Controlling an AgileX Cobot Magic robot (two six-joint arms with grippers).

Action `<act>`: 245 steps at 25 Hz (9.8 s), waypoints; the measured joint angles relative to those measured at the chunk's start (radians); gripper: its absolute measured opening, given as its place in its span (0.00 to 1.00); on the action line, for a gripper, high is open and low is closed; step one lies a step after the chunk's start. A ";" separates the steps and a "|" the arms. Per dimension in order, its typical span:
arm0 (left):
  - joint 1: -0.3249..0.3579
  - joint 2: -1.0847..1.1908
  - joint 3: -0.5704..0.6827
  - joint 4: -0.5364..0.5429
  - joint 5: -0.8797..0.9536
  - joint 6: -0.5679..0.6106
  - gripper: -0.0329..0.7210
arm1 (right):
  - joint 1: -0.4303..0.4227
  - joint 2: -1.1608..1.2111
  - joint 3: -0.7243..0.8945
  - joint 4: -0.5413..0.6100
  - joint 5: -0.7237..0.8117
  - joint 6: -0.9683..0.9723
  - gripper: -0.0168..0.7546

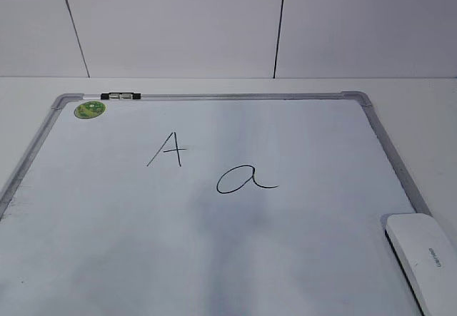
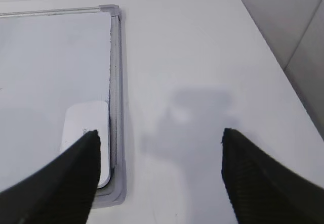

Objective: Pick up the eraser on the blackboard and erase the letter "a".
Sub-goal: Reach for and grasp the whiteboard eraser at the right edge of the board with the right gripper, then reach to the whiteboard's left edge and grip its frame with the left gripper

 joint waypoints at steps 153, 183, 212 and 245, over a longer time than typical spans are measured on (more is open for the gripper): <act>0.000 0.000 0.000 0.000 0.000 0.000 0.35 | 0.287 1.526 -0.204 0.115 -0.267 0.138 0.89; 0.000 0.000 0.000 0.000 0.000 0.000 0.35 | 0.287 1.544 -0.204 0.094 -0.246 0.142 0.85; 0.000 0.000 0.000 0.000 0.000 0.000 0.35 | 0.287 1.544 -0.204 0.093 -0.246 0.144 0.77; 0.000 0.000 0.000 0.000 0.000 0.000 0.35 | 0.287 1.521 -0.207 0.104 -0.166 0.144 0.76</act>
